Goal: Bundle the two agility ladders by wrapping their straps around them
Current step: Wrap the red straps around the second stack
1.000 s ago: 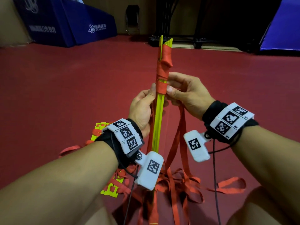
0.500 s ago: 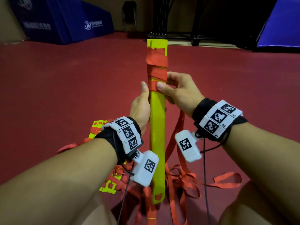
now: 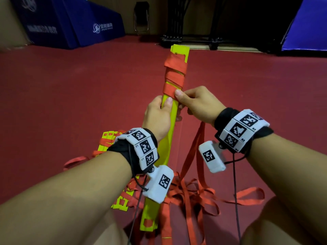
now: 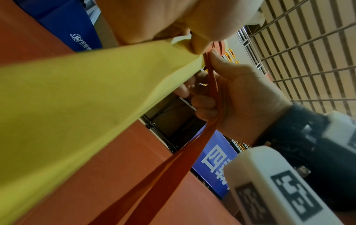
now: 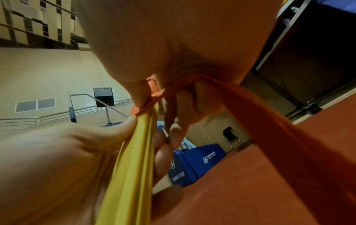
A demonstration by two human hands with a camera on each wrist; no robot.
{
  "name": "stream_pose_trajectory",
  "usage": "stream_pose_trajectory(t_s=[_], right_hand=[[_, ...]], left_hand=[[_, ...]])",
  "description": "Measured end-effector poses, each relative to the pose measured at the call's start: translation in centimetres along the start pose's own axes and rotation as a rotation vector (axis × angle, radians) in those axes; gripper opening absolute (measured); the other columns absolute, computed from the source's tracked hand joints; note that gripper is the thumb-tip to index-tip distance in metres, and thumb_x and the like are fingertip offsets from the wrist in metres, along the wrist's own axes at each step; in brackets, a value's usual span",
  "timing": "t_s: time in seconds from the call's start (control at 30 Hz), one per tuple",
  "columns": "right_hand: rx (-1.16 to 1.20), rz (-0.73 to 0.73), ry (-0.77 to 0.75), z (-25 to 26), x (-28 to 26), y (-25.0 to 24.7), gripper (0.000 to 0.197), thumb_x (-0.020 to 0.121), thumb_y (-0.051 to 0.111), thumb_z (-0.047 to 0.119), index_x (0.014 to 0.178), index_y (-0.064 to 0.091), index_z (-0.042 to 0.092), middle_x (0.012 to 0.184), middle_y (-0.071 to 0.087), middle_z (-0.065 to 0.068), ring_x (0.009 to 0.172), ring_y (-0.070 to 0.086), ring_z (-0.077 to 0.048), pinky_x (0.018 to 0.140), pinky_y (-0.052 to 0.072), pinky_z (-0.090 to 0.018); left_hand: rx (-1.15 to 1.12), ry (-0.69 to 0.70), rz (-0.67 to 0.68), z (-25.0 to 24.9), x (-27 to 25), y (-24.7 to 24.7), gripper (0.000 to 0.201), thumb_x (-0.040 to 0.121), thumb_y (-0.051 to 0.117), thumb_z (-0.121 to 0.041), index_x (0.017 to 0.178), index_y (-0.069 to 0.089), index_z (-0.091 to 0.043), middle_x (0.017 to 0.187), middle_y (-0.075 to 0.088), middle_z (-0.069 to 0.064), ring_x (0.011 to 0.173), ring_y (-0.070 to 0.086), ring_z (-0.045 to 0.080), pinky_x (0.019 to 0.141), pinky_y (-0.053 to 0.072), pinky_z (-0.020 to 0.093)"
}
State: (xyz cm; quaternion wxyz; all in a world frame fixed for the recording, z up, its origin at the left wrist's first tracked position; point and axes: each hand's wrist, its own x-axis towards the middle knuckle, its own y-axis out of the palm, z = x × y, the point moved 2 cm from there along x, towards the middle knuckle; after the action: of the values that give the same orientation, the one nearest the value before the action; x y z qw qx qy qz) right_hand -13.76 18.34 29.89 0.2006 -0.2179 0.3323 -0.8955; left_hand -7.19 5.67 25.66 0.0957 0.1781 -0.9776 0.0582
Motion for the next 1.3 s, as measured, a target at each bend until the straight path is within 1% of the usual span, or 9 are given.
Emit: stream_pose_trajectory(t_s=[0.13,0.27,0.4,0.57,0.77,0.93,1.1,1.23,1.3], right_hand=[[-0.060,0.050,-0.040,-0.3,0.0,-0.8,0.050,0.105,0.047,0.040,0.071,0.072,0.013,0.062,0.069,0.003,0.052,0.053,-0.008,0.064,0.045,-0.031],[-0.033,0.001,-0.103,-0.7,-0.1,-0.9,0.043,0.105,0.048,0.031,0.072,0.068,0.012,0.056,0.061,0.006,0.051,0.051,-0.009,0.061,0.042,-0.030],[0.037,-0.033,-0.133,-1.3,0.0,-0.5,0.040,0.106,0.047,0.028,0.070,0.063,0.018,0.056,0.058,0.009,0.049,0.047,-0.003,0.061,0.041,-0.030],[0.126,-0.005,-0.150,-1.6,0.0,0.0,0.038,0.106,0.046,0.026,0.071,0.059,0.020,0.059,0.062,0.007,0.052,0.049,-0.014,0.060,0.042,-0.034],[0.158,0.058,-0.148,-1.7,-0.1,0.0,0.039,0.107,0.044,0.022,0.070,0.056,0.022,0.058,0.060,0.006,0.051,0.047,-0.015,0.059,0.040,-0.033],[0.212,0.099,-0.132,-1.8,-0.3,0.1,0.034,0.106,0.042,0.017,0.075,0.057,0.017,0.066,0.060,0.001,0.057,0.048,-0.020,0.062,0.041,-0.037],[0.320,0.102,-0.143,-1.2,-0.5,0.5,0.016,0.105,0.042,0.001,0.097,0.057,0.001,0.071,0.058,0.000,0.056,0.048,-0.011,0.058,0.042,-0.031],[0.373,0.092,-0.210,-0.3,-0.7,0.5,0.016,0.102,0.046,-0.002,0.104,0.060,0.003,0.073,0.054,-0.007,0.059,0.048,-0.016,0.059,0.042,-0.031],[0.413,0.081,-0.239,0.2,-0.9,0.4,0.014,0.101,0.049,-0.002,0.106,0.061,0.001,0.078,0.059,0.001,0.059,0.049,-0.014,0.058,0.042,-0.028]], left_hand=[[0.025,-0.027,-0.020,-0.5,-0.2,-0.1,0.020,0.108,0.042,-0.024,0.110,0.060,-0.015,0.082,0.070,0.006,0.064,0.070,0.023,0.059,0.060,0.044],[0.008,-0.082,0.001,-0.4,-0.3,-0.2,0.017,0.108,0.042,-0.026,0.111,0.059,-0.024,0.085,0.068,0.008,0.065,0.068,0.024,0.057,0.058,0.046],[-0.025,-0.063,0.042,-0.9,-0.5,-0.1,0.024,0.109,0.041,-0.021,0.125,0.057,-0.025,0.090,0.067,0.011,0.065,0.067,0.023,0.059,0.056,0.041],[-0.058,-0.079,0.067,-1.2,-0.6,0.0,0.030,0.110,0.039,-0.021,0.134,0.055,-0.029,0.088,0.065,0.010,0.064,0.065,0.020,0.062,0.058,0.044],[-0.091,-0.093,0.070,-1.5,-0.8,0.0,0.031,0.110,0.039,-0.021,0.129,0.050,-0.043,0.082,0.065,0.005,0.064,0.063,0.021,0.067,0.060,0.050],[-0.131,-0.113,0.070,-1.4,-0.7,0.0,0.030,0.110,0.038,-0.023,0.132,0.055,-0.031,0.076,0.063,0.005,0.061,0.059,0.024,0.061,0.055,0.042],[-0.269,-0.154,0.043,-1.5,-0.9,0.2,0.026,0.107,0.037,-0.021,0.125,0.055,-0.018,0.073,0.062,0.012,0.050,0.052,0.024,0.051,0.045,0.030],[-0.260,-0.215,-0.008,-1.6,-1.1,0.3,0.030,0.104,0.037,-0.029,0.120,0.058,-0.017,0.062,0.061,0.009,0.046,0.054,0.025,0.052,0.047,0.035],[-0.254,-0.227,-0.006,-1.7,-1.3,0.3,0.038,0.103,0.036,-0.036,0.108,0.063,-0.010,0.058,0.060,0.008,0.044,0.055,0.023,0.051,0.048,0.034]])
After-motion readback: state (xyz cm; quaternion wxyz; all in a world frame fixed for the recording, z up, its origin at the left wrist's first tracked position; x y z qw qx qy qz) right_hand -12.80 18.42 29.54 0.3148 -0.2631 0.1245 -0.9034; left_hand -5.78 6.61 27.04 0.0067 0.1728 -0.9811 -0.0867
